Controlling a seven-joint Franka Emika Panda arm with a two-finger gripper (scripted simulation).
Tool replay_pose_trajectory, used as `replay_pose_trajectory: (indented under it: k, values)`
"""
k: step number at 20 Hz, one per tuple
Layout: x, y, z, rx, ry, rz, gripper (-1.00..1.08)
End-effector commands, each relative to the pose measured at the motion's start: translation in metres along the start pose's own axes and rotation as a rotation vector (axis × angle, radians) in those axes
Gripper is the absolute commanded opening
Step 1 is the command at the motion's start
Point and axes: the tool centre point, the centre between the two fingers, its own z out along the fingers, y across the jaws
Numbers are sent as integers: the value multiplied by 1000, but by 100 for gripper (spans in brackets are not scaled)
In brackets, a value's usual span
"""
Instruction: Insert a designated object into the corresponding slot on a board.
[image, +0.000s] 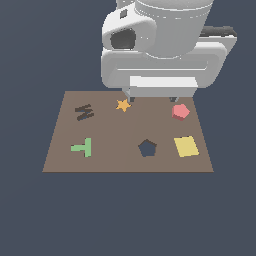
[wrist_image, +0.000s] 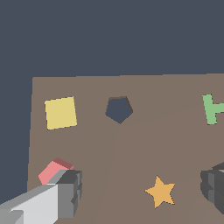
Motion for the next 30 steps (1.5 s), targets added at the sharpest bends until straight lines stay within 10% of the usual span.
replay_pose_trajectory:
  k: [1, 16, 30]
  values:
    - [-9, -14, 14, -2, -11, 11, 100]
    - [-65, -110, 109, -16, -80, 97, 100]
    - [-71, -126, 125, -17, -92, 109, 100]
